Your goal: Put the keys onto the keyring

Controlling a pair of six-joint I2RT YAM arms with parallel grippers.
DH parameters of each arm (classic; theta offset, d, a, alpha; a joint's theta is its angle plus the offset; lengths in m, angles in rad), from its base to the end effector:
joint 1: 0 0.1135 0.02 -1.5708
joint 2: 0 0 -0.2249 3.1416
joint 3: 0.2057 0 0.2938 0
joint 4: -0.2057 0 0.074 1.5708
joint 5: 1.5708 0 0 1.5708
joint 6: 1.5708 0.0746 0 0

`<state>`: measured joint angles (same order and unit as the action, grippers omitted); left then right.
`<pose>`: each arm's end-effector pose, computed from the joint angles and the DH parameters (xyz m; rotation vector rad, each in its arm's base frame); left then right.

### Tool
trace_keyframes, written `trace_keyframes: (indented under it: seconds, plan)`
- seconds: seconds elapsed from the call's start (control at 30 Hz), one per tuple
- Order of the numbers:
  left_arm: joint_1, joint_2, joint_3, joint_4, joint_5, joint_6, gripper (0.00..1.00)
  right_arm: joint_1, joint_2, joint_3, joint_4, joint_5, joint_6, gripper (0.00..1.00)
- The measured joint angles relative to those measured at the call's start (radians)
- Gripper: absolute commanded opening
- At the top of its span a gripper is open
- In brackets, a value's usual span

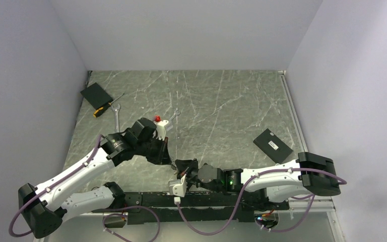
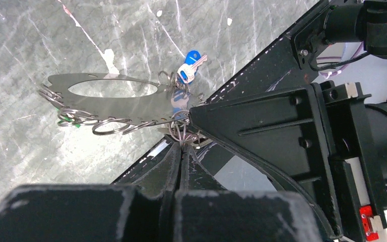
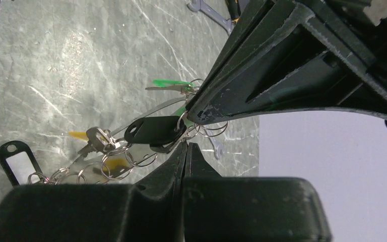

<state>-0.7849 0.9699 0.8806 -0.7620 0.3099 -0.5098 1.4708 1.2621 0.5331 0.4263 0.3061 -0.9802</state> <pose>0.1822 -0.2142 0.2240 0.5075 2.5531 -0.9132 0.0568 0.3407 0.1377 -1.6675 0.8225 0.0535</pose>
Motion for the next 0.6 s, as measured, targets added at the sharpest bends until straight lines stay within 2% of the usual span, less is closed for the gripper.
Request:
trace_keyframes:
  seconds: [0.37,0.6]
  plan:
    - [0.001,0.006,-0.008,0.008,0.003,0.001,0.00,0.035,0.012,0.001,0.008,0.025,-0.035,0.00]
    - [0.005,0.009,-0.008,-0.010,0.003,0.002,0.00,0.060,0.075,-0.017,0.111,0.090,-0.108,0.00]
